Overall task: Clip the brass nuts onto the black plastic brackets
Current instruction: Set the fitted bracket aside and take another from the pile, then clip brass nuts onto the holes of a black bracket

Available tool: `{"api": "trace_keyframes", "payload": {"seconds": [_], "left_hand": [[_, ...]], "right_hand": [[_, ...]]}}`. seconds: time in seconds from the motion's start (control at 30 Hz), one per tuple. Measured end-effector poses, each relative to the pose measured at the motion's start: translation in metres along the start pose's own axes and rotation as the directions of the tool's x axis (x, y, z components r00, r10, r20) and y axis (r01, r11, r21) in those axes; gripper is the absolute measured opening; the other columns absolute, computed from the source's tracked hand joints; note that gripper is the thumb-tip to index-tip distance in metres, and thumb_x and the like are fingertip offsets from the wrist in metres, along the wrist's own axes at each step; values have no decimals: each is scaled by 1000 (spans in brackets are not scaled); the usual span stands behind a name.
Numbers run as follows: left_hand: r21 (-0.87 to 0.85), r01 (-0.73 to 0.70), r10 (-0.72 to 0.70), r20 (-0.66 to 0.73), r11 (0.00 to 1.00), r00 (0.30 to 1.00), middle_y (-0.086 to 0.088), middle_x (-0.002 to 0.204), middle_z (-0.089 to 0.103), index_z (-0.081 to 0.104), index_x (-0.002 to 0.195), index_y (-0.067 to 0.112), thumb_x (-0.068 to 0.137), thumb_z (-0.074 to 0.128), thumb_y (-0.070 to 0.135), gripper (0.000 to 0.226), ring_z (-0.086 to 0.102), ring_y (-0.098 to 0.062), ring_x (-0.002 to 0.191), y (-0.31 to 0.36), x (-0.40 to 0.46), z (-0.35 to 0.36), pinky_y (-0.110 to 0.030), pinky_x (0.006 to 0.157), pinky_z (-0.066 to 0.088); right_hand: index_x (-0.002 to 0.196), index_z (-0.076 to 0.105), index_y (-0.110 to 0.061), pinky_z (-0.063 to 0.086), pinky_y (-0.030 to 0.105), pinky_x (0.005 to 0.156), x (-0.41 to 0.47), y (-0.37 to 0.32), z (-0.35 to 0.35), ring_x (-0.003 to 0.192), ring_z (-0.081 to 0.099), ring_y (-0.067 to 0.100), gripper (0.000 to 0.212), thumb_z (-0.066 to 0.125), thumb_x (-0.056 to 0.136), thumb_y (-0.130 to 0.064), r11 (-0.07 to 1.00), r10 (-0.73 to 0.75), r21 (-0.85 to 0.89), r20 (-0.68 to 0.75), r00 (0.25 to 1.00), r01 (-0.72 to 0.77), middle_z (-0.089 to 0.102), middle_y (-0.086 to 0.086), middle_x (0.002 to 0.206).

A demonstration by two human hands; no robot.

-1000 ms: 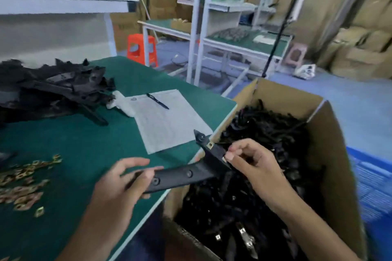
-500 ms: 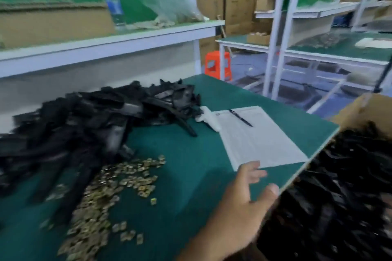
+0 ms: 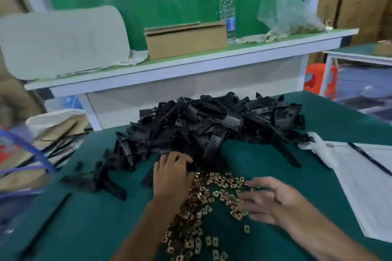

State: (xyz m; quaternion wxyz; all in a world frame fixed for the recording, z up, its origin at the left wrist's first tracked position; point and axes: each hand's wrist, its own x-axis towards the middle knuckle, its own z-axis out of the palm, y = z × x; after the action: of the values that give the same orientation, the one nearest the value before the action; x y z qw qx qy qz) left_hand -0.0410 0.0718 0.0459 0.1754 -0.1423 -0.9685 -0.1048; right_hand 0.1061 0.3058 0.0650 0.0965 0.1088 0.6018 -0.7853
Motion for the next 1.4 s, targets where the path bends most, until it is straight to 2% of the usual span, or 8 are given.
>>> {"api": "trace_keyframes", "payload": {"seconds": [0.13, 0.33, 0.6, 0.8, 0.9, 1.07, 1.17, 1.4], "left_hand": [[-285, 73, -156, -280, 956, 947, 12, 87, 68, 65, 111, 22, 99, 59, 42, 25, 66, -15, 77, -29, 4, -12, -29, 65, 52], [-882, 98, -603, -230, 461, 764, 8, 68, 54, 54, 84, 10, 102, 52, 41, 36, 44, -2, 55, -53, -13, -49, -11, 51, 37], [-858, 163, -370, -34, 487, 928, -5, 79, 64, 58, 100, 49, 93, 41, 61, 23, 62, -25, 69, -43, -61, -36, -36, 60, 52], [-787, 27, -208, -130, 617, 969, 14, 80, 74, 46, 122, 60, 100, 29, 66, 29, 66, -12, 68, -31, -72, -21, -22, 65, 51], [-861, -13, -123, -88, 508, 988, 8, 86, 68, 60, 118, 48, 88, 32, 84, 54, 63, -27, 72, -31, -79, -28, -51, 69, 50], [-896, 35, 29, 54, 443, 998, 20, 88, 60, 62, 118, 41, 63, 85, 66, 65, 57, 4, 67, -35, -78, -34, -8, 63, 44], [-900, 13, -30, 0, 436, 1000, 1, 74, 59, 71, 98, 36, 77, 67, 68, 39, 49, -10, 55, -30, -77, -36, -15, 55, 39], [-962, 273, -23, 272, 18, 962, -14, 80, 68, 72, 102, 19, 85, 70, 57, 41, 65, -22, 75, -25, -79, -29, -29, 69, 52]], "right_hand": [[118, 60, -14, 53, 25, 60, 50, -4, 31, 73, 72, 22, 16, 53, 105, -20, 952, -124, -268, 106, 987, 148, 76, 10, 91], [107, 63, -16, 33, 21, 44, 97, 18, 42, 46, 37, 10, 23, 47, 106, -31, 942, -187, -256, 133, 973, 216, 61, 0, 65], [119, 62, -6, 44, 26, 57, 92, 28, 44, 72, 55, 13, 23, 43, 106, -12, 986, -159, -8, 213, 964, 165, 72, 9, 102], [100, 72, -19, 46, 23, 60, 84, 28, 50, 72, 55, 11, 24, 54, 97, -35, 964, -202, -121, 241, 949, 236, 73, 5, 95], [89, 75, -23, 44, 23, 61, 82, 31, 54, 70, 53, 9, 26, 65, 89, -47, 960, -219, -114, 260, 940, 255, 67, -1, 85], [89, 76, -23, 46, 22, 60, 83, 30, 53, 71, 57, 9, 23, 74, 81, -44, 971, -215, -59, 220, 951, 233, 70, 2, 85], [81, 75, -25, 47, 23, 61, 83, 30, 53, 72, 57, 10, 18, 76, 79, -43, 975, -212, -22, 215, 953, 222, 70, 3, 84], [71, 70, -26, 44, 22, 60, 79, 26, 56, 64, 51, 8, 28, 79, 73, -53, 967, -251, 19, 215, 944, 252, 61, -4, 71]]}}
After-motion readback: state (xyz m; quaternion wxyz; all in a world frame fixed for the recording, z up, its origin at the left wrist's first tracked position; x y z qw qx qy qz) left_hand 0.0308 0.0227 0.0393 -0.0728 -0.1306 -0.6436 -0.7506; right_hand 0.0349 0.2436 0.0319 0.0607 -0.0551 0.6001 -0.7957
